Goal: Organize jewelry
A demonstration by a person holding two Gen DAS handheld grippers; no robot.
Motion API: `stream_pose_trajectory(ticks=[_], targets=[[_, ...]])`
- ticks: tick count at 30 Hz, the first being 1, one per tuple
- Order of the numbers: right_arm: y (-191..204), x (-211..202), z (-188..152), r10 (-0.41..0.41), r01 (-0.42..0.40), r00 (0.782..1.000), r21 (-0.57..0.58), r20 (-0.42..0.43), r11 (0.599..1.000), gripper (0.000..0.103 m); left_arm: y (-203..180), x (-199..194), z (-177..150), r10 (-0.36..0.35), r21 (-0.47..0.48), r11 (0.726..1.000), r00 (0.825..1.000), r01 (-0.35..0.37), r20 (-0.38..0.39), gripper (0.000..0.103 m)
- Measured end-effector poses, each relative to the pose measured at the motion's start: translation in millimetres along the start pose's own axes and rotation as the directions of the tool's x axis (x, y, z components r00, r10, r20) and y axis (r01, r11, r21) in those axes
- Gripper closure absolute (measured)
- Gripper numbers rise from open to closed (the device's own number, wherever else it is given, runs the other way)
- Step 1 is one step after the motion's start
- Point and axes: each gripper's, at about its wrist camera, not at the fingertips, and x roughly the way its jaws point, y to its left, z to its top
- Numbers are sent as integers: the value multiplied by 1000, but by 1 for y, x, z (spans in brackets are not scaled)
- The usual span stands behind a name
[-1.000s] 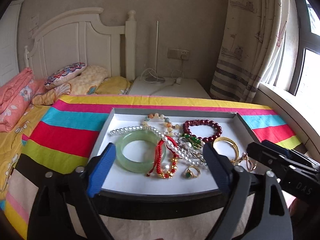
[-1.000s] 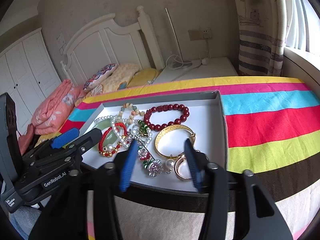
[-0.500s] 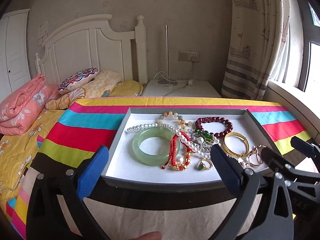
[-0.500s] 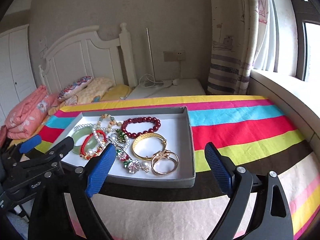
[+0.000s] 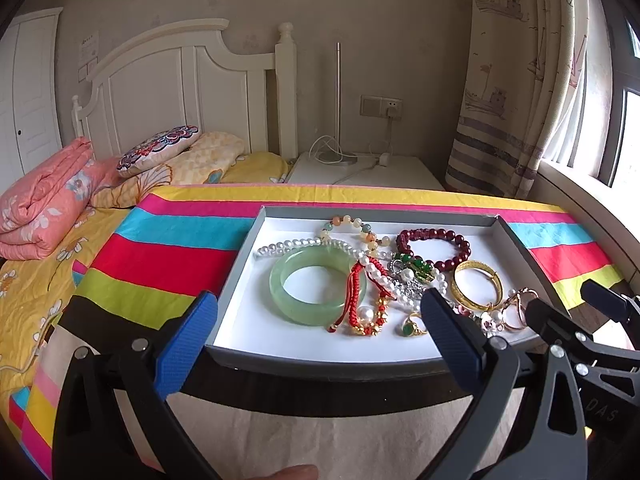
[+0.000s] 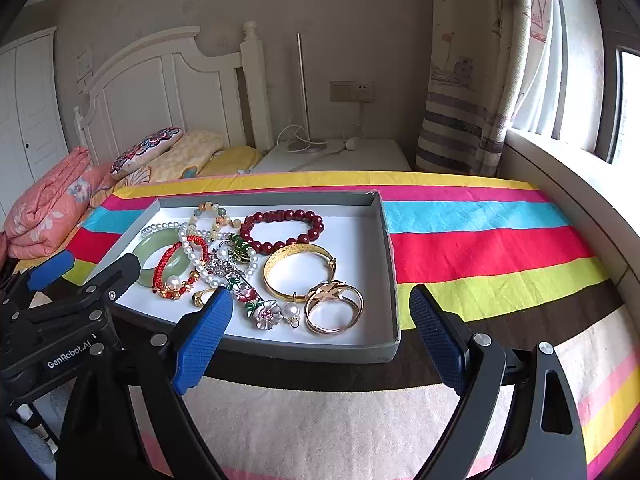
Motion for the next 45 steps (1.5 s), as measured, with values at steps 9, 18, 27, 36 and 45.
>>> stream_pose_trajectory(ticks=[9,18,27,36,45], targets=[[-1,-1,-1,0,0,1000,6,-1,1000,17,2,0,1,-2,2,1000,1000,2,-2,2],[-2,-1,-1,2,-2,1000,12,-1,1000,17,0,0,0,-6,7,1000,1000,6,-1,2],[-2,-2,-1,2,-2,1000,12,-2,1000,17,-1,0,0,-7,11,1000,1000,7,3,2],[-3,-2,-1,3,-3,1000,13,-1,1000,17,-3,-1,1,-3,15,1000,1000,3,5,2],[-3,-1,-2,4,-4,1000,17,-2,1000,17,-3,-1,1,-1,16,1000,1000,1,6,2]])
